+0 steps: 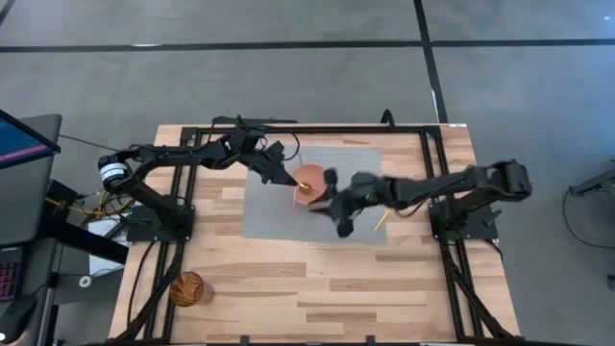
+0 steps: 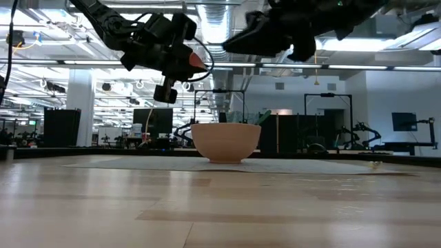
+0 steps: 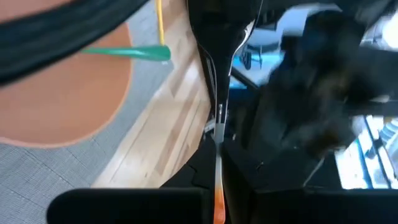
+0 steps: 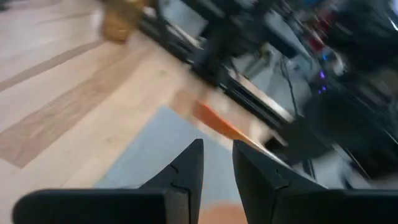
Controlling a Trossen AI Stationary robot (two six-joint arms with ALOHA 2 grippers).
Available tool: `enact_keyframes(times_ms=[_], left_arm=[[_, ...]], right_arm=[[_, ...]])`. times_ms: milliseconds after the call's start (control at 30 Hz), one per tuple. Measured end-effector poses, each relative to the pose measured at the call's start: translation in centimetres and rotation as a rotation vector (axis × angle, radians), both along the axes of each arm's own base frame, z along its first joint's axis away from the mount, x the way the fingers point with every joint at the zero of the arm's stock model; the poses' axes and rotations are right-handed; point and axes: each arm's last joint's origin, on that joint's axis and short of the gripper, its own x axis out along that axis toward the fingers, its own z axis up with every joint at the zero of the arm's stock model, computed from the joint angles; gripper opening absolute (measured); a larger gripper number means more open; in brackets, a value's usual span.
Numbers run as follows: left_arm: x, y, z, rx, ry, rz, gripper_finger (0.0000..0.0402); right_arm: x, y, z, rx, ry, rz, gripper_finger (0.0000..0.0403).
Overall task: Pick & Place Utensil
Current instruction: Put the white orange fork into the orange bowl on the gray mat
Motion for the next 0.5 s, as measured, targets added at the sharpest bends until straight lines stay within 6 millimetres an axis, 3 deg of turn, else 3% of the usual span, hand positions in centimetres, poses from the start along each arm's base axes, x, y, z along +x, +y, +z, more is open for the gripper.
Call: enact_keyframes(times_ms=[167, 367, 500], left_arm=[[-0.5, 1.0, 0.0, -0.008, 0.004, 0.038, 0.0015], [-0.5, 0.9, 0.0, 0.007, -0.021, -0.009, 0.0015], [-0.4, 0.6, 0.0, 0.002, -0.024, -0.032, 0.0015]], right_arm=[[3.1, 2.1, 0.2, -0.109, 0.008, 0.052, 0.0091], [6.2, 3.4, 1.4, -0.265, 0.103, -0.123, 0.0133], [7.3, 3.8, 2.1, -0.390, 0.237, -0.135, 0.0171]])
